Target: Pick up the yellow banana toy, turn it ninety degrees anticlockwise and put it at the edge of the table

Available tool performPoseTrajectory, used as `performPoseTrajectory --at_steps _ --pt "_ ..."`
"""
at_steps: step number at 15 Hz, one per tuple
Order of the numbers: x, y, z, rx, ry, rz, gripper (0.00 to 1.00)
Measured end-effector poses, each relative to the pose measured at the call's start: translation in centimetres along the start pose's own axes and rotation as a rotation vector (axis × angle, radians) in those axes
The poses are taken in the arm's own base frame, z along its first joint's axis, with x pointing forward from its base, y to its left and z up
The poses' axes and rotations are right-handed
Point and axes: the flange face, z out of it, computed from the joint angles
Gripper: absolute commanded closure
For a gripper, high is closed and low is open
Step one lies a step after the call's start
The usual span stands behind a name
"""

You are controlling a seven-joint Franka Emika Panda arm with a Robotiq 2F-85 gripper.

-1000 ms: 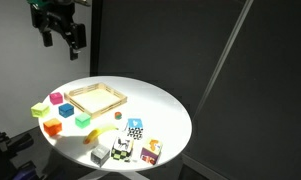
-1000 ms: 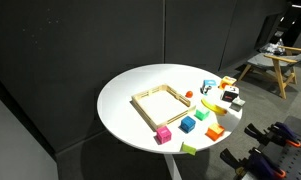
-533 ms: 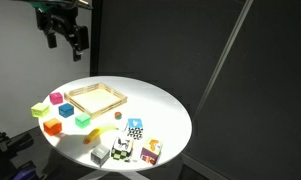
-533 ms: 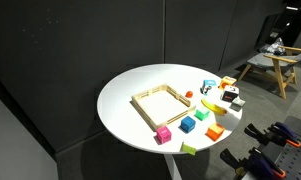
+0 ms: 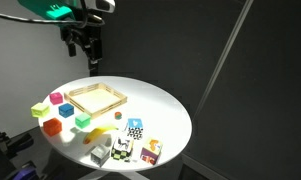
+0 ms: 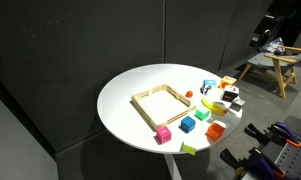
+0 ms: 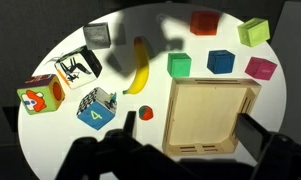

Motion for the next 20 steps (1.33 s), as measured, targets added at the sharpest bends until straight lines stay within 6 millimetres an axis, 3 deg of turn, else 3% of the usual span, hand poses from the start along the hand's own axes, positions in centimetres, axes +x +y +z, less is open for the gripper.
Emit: performPoseTrajectory --at_steps 11,20 --pt "3.3 3.0 7.1 -0.060 -0.016 0.068 0.00" --pt "5.3 3.0 12.9 -0.128 0.001 0.069 0.00"
